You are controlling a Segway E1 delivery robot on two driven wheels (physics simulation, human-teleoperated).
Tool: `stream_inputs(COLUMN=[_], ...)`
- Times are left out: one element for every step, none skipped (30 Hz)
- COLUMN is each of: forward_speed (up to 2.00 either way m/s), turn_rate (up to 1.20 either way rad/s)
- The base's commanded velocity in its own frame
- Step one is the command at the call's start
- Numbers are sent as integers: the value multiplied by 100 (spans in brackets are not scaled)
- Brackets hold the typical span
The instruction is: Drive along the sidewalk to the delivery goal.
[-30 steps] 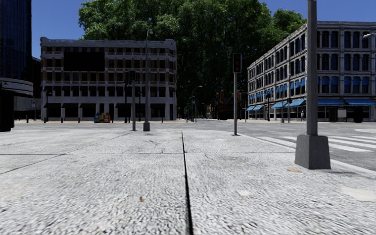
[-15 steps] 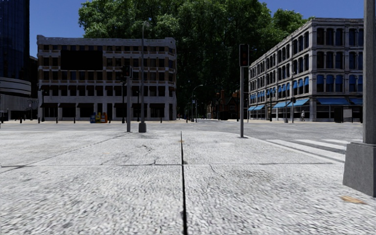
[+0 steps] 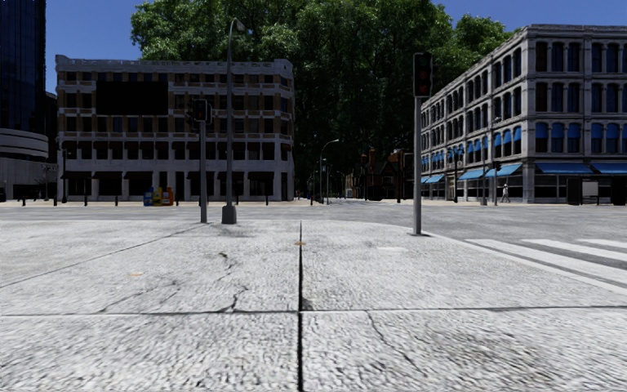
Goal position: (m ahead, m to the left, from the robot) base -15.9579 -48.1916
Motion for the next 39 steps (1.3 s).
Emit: stream_inputs(forward_speed=[200, 200, 200, 200, 200, 200, 200, 200, 200, 200, 200, 200, 200, 200, 200, 200, 200, 200, 200, 200, 200, 200, 200, 200, 200, 200, 200, 200, 200, 200, 200, 200, 200, 200, 200, 200, 200, 200, 200], turn_rate=[0, 0, 0, 0, 0, 0, 0, 0, 0, 0, 0, 0, 0, 0, 0, 0, 0, 0, -1, -24, -24, -48, -65, -82, -100, -120, -120, -120, -120, -120, -120, -120, -120, -120, -120, -120, -120, -120, -120])
